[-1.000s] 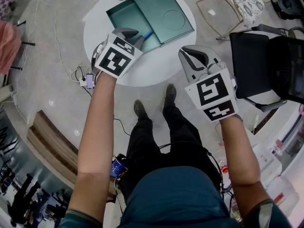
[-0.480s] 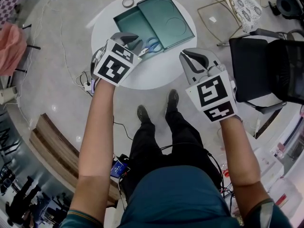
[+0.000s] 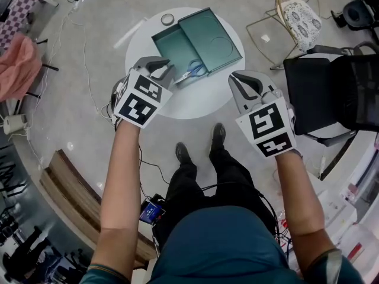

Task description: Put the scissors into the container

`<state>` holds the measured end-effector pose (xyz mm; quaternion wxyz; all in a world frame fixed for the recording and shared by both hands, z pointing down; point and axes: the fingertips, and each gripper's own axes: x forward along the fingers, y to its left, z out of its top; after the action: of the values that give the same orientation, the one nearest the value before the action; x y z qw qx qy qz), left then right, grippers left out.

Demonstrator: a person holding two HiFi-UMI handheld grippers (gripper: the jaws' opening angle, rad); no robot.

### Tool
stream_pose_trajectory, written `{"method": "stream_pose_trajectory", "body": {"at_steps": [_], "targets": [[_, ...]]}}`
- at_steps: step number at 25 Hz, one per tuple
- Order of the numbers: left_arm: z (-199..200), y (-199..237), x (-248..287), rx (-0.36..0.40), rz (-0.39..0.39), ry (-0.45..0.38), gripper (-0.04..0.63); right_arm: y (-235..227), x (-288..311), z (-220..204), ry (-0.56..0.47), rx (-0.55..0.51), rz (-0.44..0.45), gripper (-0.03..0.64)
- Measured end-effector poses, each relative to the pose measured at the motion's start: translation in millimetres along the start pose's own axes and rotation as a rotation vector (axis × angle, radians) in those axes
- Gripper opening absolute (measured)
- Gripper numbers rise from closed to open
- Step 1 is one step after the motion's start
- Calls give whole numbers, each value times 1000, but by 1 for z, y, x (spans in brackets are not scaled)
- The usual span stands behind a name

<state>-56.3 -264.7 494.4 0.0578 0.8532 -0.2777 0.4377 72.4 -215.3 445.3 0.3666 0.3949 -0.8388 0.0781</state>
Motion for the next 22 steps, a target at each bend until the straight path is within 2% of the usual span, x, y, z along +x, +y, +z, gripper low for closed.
{"method": "stream_pose_trajectory", "body": {"at_steps": [22], "targets": [[62,-10,-186,97,131,-185,47,11,-108,75,-99,-10,-86,40]]}}
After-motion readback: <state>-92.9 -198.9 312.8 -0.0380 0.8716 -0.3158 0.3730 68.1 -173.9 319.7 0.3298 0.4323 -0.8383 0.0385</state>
